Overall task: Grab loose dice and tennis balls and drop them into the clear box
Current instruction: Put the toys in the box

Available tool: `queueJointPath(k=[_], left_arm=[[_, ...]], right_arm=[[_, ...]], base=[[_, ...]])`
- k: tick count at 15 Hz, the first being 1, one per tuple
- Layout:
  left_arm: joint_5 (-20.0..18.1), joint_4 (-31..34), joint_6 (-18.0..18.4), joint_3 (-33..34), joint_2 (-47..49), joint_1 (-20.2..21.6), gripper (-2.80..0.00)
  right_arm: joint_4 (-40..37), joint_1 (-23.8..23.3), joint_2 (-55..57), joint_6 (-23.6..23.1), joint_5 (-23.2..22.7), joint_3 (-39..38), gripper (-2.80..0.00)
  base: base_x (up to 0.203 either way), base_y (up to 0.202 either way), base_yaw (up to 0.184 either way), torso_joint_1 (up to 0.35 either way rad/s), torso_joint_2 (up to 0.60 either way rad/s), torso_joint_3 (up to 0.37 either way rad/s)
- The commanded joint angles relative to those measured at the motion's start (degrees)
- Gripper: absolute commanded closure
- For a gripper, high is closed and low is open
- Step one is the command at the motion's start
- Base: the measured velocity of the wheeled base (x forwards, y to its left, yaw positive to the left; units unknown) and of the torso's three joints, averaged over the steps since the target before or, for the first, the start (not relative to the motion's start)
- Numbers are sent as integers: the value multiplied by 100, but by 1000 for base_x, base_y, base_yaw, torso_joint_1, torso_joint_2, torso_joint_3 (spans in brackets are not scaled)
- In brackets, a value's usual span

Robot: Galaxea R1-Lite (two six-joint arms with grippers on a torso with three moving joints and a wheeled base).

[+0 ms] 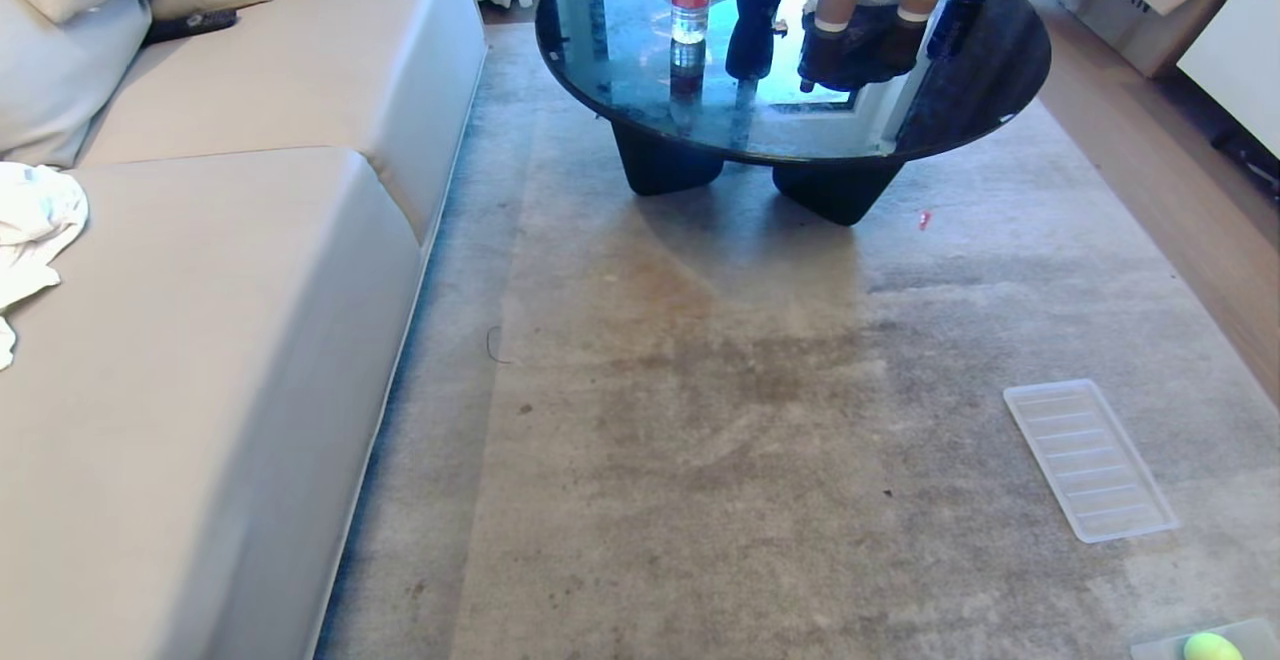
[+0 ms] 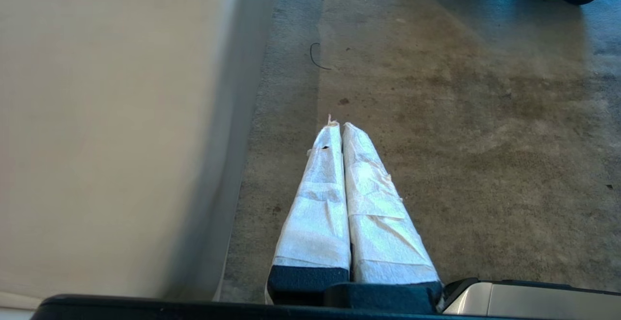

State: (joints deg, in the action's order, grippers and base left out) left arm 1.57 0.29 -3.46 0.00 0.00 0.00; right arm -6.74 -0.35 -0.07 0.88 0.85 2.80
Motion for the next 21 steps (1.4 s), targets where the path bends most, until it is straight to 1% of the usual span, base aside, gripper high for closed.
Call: queueJointPath(k=[1,3,21], left_arm=[[1,-3,-5,0,0,0,0],[1,-3,-5,0,0,0,0],[1,-3,-5,0,0,0,0]], right_arm=[[-3,0,2,0,3,1,0],[-3,0,7,0,3,1,0],[-3,0,7,0,3,1,0]], base=[[0,0,0,0,0,0],[5,5,-100,6,0,6],[0,10,-165,2,2,2]])
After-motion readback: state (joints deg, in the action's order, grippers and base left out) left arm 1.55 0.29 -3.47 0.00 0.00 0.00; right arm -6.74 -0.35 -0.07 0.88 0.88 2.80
